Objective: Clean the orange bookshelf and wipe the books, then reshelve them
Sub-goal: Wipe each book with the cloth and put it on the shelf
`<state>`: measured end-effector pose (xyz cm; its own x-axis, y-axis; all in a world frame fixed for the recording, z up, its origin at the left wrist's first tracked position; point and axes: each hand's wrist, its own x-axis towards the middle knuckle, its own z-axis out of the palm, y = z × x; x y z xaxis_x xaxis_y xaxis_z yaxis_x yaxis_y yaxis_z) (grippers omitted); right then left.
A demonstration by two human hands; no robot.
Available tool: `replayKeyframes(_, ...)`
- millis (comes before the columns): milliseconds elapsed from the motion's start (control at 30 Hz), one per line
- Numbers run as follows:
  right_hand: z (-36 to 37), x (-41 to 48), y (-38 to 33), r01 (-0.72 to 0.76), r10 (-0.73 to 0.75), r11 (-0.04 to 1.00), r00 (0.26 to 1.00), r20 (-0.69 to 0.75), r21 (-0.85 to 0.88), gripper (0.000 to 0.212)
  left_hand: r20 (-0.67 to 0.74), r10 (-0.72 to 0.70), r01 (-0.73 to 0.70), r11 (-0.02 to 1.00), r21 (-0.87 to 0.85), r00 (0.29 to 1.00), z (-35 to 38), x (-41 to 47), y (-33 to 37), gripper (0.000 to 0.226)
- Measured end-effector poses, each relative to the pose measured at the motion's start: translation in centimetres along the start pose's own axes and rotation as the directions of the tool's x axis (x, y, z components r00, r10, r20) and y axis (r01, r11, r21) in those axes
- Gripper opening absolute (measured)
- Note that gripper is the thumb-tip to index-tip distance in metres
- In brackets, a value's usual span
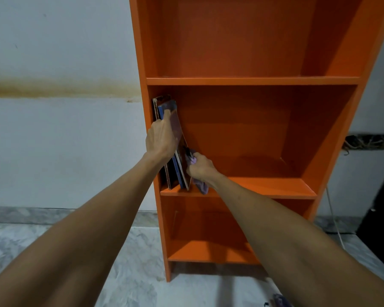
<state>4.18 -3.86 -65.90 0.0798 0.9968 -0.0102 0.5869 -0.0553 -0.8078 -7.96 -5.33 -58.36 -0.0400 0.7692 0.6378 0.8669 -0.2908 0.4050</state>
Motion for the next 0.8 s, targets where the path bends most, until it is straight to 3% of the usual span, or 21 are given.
replayKeyframes(100,-1.4,-1.3,0.4,-0.006,0.007,1.0,1.0,-0.016,0.013,0.052,-0.008,-0.015,0.014,1.0,-0.018,1.0,-0.3,-1.0,1.0,0.072)
replayKeyframes(200,-3.4,-3.9,1.0,-0.002,0.002,1.0,1.0,0.003,0.007,0.066,-0.011,-0.015,0.015,0.999,-0.049,1.0,-0.5,-2.6,2.8,0.071)
replayKeyframes(333,-6.7,-8.4,4.2,0.03,-0.031,0.999,0.995,-0.091,-0.017,0.048,0.085,-0.018,0.03,0.99,-0.141,0.996,0.5,-7.3,6.4,0.063)
replayKeyframes(467,-9.9,-13.4,10.7,-0.024,0.028,0.999,0.982,-0.187,0.025,0.028,0.266,-0.071,0.115,0.982,-0.152,0.961,3.1,-14.8,10.4,0.056)
replayKeyframes(633,-12.2,-19.2,21.5,-0.162,0.199,0.971,0.954,-0.223,0.175,0.009,0.496,-0.136,0.246,0.955,-0.164,0.857,7.9,-24.9,14.2,0.035)
replayKeyframes(700,-12.4,-21.3,26.0,-0.231,0.292,0.938,0.929,-0.226,0.26,0.023,0.603,-0.148,0.311,0.934,-0.175,0.784,10.5,-29.2,14.9,0.03)
replayKeyframes(800,-11.8,-25.2,30.7,-0.359,0.436,0.881,0.869,-0.234,0.31,0.025,0.731,-0.175,0.423,0.89,-0.168,0.659,14.3,-35.1,14.7,0.024)
